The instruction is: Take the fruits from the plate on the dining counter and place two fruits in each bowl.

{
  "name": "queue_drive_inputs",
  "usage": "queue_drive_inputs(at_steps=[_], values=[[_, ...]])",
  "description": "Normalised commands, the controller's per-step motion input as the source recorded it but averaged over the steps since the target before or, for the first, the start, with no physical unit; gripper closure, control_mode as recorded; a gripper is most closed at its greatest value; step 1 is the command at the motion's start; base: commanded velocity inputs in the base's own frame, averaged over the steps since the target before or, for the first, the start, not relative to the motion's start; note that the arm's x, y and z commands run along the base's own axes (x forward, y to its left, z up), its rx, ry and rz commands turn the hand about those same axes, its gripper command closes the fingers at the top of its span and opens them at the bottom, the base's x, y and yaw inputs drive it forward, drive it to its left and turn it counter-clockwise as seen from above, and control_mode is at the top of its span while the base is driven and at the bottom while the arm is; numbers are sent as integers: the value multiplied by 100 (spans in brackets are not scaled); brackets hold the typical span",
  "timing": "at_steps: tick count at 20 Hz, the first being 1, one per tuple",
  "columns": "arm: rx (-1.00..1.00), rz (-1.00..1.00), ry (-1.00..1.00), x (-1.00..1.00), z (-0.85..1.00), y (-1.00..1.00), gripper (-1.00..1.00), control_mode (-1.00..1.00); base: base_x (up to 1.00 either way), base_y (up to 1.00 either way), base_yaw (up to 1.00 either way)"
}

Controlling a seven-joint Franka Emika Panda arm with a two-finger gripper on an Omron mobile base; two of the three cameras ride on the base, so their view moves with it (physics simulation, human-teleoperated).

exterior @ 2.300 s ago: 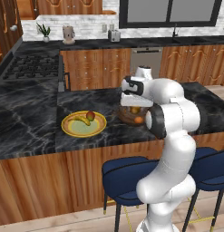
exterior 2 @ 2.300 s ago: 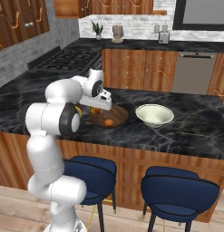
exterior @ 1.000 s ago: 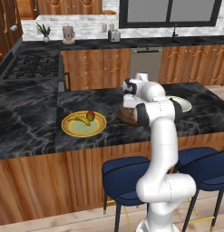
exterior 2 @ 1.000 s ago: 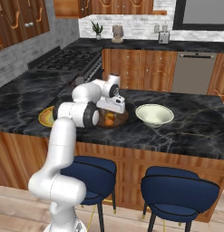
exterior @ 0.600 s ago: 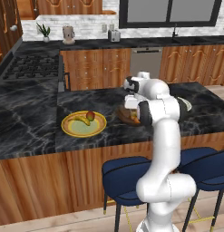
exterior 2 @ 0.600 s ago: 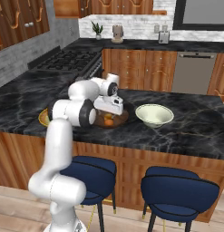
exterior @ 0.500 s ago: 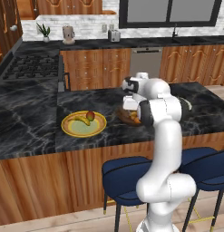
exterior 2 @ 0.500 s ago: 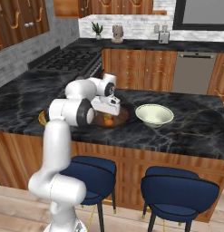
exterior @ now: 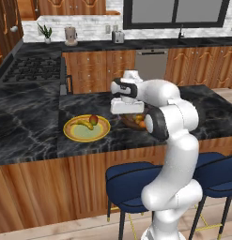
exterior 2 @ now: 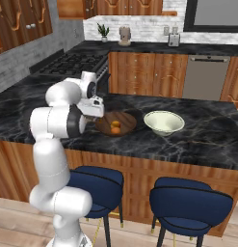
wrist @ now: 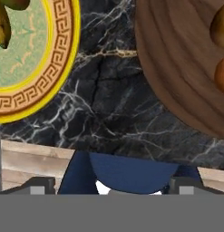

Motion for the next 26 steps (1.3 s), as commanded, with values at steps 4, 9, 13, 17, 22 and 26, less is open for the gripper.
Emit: queue_drive_inputs(at_steps=[4, 9, 13, 17, 22, 26], values=[[0, 17, 3, -7, 4, 86, -100, -100, 0, 0, 0], [0, 10, 8, 14, 0, 54, -100, -100, 0, 0, 0], [0, 2, 14, 42, 0, 43, -100, -100, 0, 0, 0], [0, 0, 11, 61, 0, 30, -100, -100, 0, 0, 0], [0, 0, 4, 72, -2, 5, -100, -100, 0, 0, 0], [-1, -9, 1, 70, -29, 18, -100, -100, 0, 0, 0]])
